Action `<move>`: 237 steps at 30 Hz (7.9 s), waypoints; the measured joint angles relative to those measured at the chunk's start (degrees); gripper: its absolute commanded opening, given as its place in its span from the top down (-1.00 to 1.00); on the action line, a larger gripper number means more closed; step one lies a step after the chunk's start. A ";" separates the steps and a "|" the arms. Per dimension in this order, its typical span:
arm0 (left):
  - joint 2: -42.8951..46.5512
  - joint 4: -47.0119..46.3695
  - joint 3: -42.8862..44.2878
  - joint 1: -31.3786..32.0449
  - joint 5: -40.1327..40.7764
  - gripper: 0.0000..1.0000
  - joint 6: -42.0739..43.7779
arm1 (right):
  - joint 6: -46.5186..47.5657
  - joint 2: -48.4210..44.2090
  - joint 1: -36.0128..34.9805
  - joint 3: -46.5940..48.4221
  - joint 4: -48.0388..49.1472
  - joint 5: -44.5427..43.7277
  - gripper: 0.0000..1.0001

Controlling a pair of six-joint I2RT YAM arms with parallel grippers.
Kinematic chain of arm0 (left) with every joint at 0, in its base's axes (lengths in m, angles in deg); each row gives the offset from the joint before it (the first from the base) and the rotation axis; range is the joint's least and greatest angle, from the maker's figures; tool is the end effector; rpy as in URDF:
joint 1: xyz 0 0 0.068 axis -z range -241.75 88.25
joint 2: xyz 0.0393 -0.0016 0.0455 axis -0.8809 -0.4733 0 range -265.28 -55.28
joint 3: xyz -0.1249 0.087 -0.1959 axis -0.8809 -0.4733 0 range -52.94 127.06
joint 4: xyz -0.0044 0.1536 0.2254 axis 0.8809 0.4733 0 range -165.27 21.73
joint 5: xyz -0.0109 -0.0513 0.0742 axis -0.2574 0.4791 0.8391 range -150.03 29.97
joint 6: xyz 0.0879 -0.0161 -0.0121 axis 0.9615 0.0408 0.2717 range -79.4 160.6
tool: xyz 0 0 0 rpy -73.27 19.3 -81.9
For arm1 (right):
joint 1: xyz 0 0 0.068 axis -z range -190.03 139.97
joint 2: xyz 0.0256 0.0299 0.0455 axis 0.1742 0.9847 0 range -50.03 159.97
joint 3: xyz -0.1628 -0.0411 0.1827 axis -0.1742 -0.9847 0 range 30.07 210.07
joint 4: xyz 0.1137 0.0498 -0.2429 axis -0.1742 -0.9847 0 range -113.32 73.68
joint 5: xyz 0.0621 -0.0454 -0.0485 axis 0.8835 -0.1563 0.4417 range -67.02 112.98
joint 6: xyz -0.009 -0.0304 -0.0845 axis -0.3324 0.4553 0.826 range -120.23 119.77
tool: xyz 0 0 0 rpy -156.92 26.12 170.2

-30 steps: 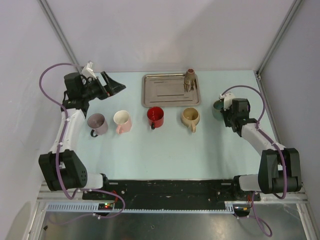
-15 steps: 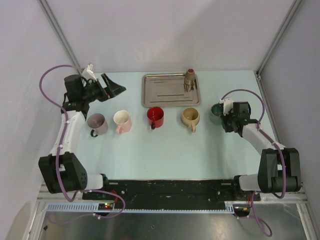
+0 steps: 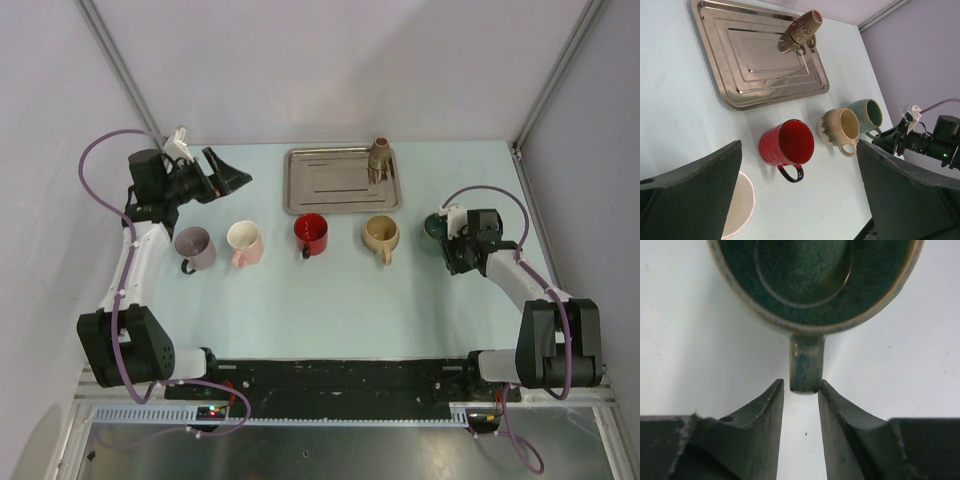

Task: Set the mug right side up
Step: Place the cup at the center of the board, then turn over the cup on the tray.

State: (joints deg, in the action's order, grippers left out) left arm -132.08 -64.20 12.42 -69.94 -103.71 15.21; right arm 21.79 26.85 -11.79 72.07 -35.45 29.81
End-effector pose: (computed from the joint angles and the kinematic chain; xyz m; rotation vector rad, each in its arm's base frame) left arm 0.3560 -0.0050 0.3028 -0.0617 1.9627 -0.9412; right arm 0.3012 0.0188 0.1232 -0.5632 2.4398 0.0041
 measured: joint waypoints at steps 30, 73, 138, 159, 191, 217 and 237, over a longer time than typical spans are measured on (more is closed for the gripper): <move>0.00 0.70 0.00 -0.11 0.04 -0.99 4.28 | -3.32 10.01 -8.31 39.76 -11.93 -4.39 -0.62; -7.34 6.32 2.05 -0.17 -6.19 -0.99 15.91 | -6.69 74.47 -12.07 95.69 11.21 2.95 -0.85; -8.72 6.71 4.50 -0.22 -8.90 -0.99 13.81 | -11.50 63.25 -13.60 84.94 -3.78 5.31 0.61; -7.41 6.73 3.82 -0.22 -9.55 -0.99 14.08 | -11.37 59.28 -16.96 77.02 -4.44 0.52 -0.43; -7.32 6.73 3.76 -0.17 -10.73 -0.99 14.95 | -13.66 65.85 -18.03 86.29 -12.96 -1.64 0.39; -25.70 7.06 29.31 13.44 -6.38 -0.84 14.93 | -40.06 51.89 -5.01 85.77 -11.61 32.65 0.42; -29.03 7.08 38.36 24.87 -3.06 -0.57 18.45 | -88.26 31.04 -4.15 46.21 35.26 61.81 0.45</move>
State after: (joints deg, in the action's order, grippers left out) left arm -161.10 -57.12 50.78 -45.06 -106.77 33.66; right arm -66.46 57.89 -15.94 118.28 -0.20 91.62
